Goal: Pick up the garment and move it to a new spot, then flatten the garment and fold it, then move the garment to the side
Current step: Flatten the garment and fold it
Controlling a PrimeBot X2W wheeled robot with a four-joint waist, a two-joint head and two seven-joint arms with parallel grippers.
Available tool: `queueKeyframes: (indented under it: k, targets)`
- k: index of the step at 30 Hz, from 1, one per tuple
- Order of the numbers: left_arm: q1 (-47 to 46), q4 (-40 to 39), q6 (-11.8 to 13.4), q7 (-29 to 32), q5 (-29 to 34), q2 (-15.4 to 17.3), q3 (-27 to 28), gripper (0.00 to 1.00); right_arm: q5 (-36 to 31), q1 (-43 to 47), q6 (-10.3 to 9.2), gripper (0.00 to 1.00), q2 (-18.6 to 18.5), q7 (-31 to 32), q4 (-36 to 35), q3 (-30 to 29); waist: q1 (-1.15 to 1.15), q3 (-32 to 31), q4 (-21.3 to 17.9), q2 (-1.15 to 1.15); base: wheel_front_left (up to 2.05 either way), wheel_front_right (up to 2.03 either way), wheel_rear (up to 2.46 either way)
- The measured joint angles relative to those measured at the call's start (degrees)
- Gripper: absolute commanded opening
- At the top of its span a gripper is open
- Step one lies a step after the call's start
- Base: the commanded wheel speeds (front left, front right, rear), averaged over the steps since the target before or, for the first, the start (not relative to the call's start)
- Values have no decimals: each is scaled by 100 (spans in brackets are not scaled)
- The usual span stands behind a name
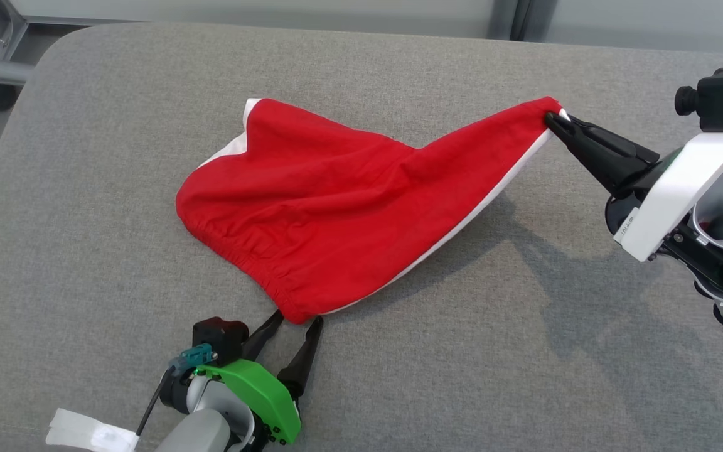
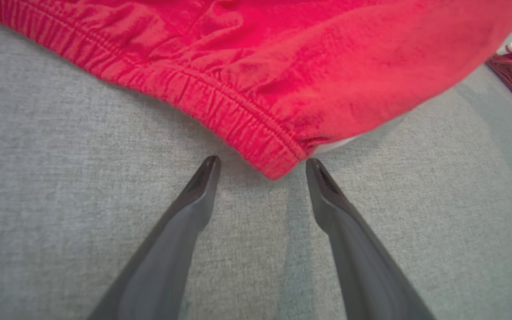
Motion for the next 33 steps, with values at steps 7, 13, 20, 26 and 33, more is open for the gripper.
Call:
queueKeyframes:
  k: [7, 13, 20, 26, 33]
  targets:
    - [-131, 130, -4, -49, 0, -19, -94, 69, 3, 0, -56, 0, -47, 9, -63, -29, 0, 35, -20, 0, 0, 0, 0]
    - [-223, 202, -4, -51, -23, -57, -327, 22, 3, 0, -98, 0, -71, 37, -109, -36, 0, 44, -36, 0, 0, 0, 0]
    - [-332, 104, -4, -51, -203, -108, -549, 0, 13, 3, -111, 0, -87, 49, -129, -83, 0, 30, -24, 0, 0, 0, 0]
    - [-511, -332, -4, -51, -510, -31, -522, 0, 98, 16, -200, 0, -111, -85, -130, -321, 0, -23, 17, 0, 0, 0, 0]
    - [-811, -1045, -4, -51, -962, 368, -335, 0, 274, 66, -250, 0, -104, -458, -129, -720, 0, -132, 84, 0, 0, 0, 0]
